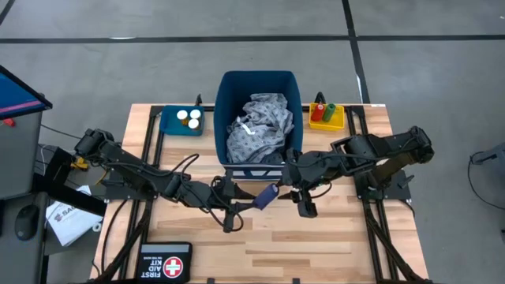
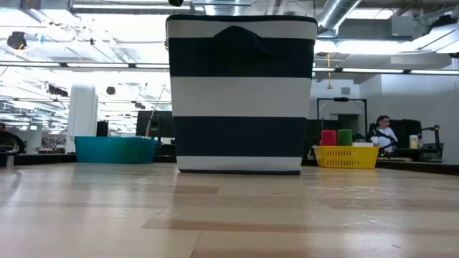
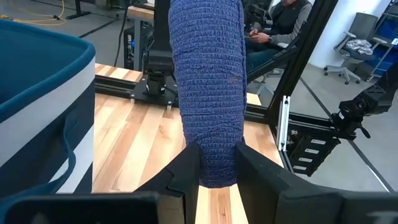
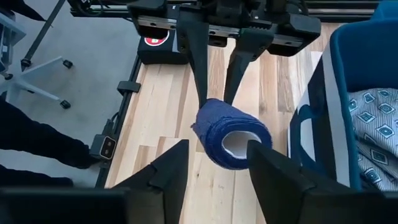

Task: Pick & place medical supplies in basket/bin
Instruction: Put the purple bandage into the yellow bin

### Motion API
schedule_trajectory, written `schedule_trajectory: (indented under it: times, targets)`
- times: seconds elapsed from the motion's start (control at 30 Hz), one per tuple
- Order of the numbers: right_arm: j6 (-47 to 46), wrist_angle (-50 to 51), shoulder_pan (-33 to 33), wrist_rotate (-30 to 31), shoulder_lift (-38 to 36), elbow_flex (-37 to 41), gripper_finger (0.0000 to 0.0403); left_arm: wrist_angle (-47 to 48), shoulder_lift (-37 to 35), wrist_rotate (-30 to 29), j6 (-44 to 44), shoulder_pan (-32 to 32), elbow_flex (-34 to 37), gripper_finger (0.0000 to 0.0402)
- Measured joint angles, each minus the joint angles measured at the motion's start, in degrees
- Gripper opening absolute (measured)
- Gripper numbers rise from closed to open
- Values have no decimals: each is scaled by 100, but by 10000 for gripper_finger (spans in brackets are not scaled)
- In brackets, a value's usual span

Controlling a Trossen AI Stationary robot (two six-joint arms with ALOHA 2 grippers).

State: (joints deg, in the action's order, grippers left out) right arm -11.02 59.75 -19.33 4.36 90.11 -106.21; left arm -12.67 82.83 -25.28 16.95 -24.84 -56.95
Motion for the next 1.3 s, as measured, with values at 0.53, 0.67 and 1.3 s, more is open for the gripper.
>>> schedule_trajectory:
  times: [0.53,0.67,1.3]
  targets:
    - [97,-13,31,-177,229,7,149,33,15,17,7,-4,11,85]
    - [97,-63,33,-269,212,-4,146,-46,15,19,5,-4,11,85]
    - [97,-61,37,-290,219,-4,57,-93,13,17,151,-31,11,85]
